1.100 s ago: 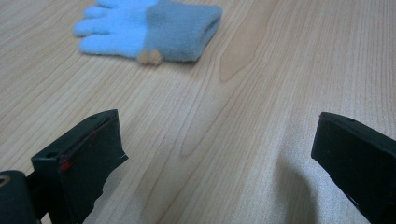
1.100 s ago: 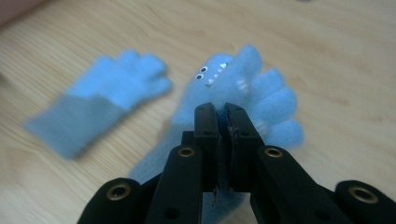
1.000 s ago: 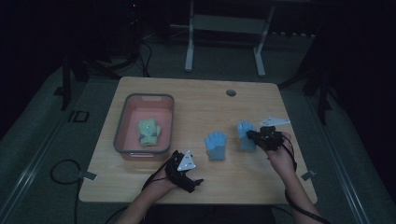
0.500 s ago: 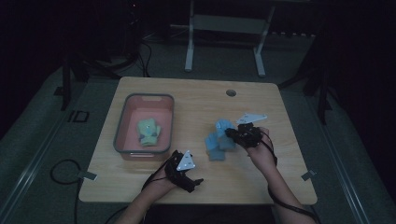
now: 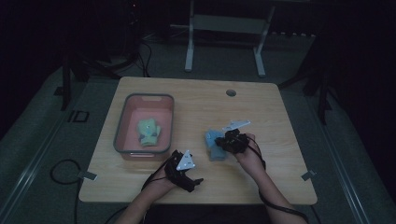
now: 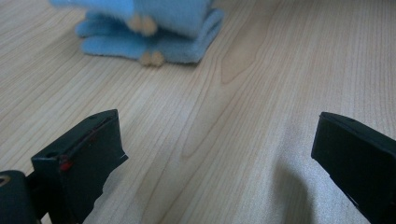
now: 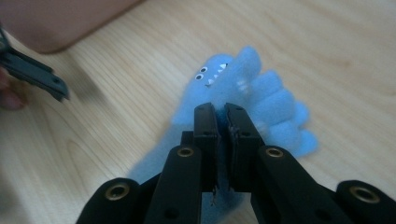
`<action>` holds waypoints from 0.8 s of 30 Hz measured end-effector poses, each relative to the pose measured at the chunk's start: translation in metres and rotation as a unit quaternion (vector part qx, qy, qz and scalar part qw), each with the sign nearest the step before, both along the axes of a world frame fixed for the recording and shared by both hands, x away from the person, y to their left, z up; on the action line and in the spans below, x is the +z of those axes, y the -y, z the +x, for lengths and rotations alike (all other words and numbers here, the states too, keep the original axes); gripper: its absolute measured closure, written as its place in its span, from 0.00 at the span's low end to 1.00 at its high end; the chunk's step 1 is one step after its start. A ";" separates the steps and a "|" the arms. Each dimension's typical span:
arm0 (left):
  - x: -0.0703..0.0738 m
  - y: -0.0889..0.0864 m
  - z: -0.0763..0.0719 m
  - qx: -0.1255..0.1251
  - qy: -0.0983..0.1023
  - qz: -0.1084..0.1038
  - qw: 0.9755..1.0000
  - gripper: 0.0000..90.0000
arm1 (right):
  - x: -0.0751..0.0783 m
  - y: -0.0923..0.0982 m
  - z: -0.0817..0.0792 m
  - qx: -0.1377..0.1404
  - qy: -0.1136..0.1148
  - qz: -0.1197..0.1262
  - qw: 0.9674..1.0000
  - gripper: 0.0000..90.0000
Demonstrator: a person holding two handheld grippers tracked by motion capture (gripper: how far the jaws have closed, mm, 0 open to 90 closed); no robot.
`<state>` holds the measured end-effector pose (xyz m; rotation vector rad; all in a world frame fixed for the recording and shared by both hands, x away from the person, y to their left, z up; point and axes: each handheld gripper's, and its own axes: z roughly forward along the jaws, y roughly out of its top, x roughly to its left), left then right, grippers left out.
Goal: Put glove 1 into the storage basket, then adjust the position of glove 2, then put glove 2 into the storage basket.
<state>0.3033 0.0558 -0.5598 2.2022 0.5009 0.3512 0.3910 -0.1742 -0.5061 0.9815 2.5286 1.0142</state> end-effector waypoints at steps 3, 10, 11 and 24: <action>0.000 0.000 0.000 0.000 -0.001 0.001 1.000 0.02 | -0.010 -0.001 0.002 -0.005 -0.011 -0.006 1.000 0.93; 0.000 0.000 0.000 -0.002 0.004 0.002 1.000 0.02 | -0.022 -0.001 0.006 -0.005 -0.025 -0.014 1.000 0.87; 0.000 0.000 0.000 -0.002 0.004 0.001 1.000 0.02 | -0.020 -0.001 0.006 -0.005 -0.021 -0.014 1.000 0.83; 0.008 0.002 -0.003 -0.008 0.012 -0.030 0.999 0.04 | 0.003 0.026 -0.002 0.010 -0.013 0.035 0.999 0.32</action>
